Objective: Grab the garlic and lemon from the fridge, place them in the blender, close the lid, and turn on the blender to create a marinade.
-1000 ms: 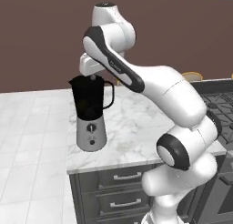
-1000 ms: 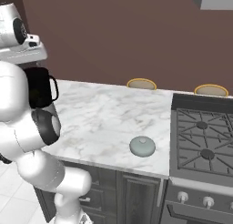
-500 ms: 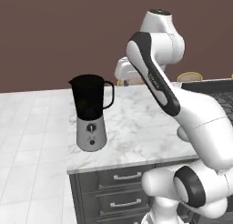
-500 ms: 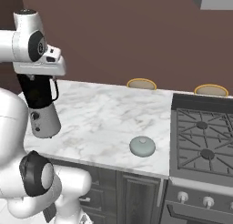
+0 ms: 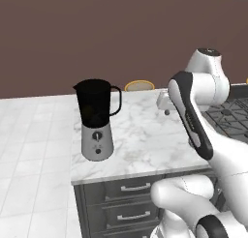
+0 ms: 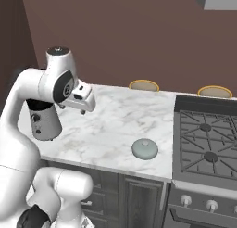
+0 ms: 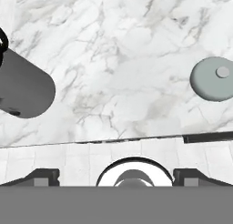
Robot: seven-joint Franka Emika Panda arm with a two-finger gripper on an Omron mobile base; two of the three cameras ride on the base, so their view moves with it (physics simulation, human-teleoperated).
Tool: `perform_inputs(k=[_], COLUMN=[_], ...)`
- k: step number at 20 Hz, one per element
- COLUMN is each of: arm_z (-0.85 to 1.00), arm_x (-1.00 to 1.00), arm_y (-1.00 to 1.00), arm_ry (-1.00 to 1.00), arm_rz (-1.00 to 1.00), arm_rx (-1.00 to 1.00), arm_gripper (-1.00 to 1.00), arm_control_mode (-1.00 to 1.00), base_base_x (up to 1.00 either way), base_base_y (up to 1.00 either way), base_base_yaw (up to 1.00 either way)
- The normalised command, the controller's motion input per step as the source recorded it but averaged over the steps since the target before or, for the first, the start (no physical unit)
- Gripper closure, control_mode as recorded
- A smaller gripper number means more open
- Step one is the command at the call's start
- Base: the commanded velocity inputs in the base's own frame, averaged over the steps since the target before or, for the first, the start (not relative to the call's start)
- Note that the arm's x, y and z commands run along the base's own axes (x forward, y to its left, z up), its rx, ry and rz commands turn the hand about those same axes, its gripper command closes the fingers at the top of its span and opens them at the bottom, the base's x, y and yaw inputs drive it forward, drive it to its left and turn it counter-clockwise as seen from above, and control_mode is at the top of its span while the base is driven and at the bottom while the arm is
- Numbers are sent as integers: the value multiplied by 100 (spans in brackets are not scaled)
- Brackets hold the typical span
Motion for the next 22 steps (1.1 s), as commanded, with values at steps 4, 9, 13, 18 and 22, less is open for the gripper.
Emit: perform_inputs(k=[4, 9, 13, 18, 22], arm_z=[-62, -44, -23, -19, -29], arm_x=[-4, 0, 9, 28, 43], arm_y=[-100, -100, -87, -57, -14], arm_ry=[7, 15, 19, 19, 11], arm_rz=[-26, -23, -15, -6, 0], arm_rx=[0, -1, 0, 0, 0], arm_gripper=[-100, -100, -100, -100, -100], arm_control_mode=[-100, -100, -100, -100, -100], base_base_x=[0, 0, 0, 0, 0], base_base_y=[0, 0, 0, 0, 0], base_base_yaw=[0, 0, 0, 0, 0])
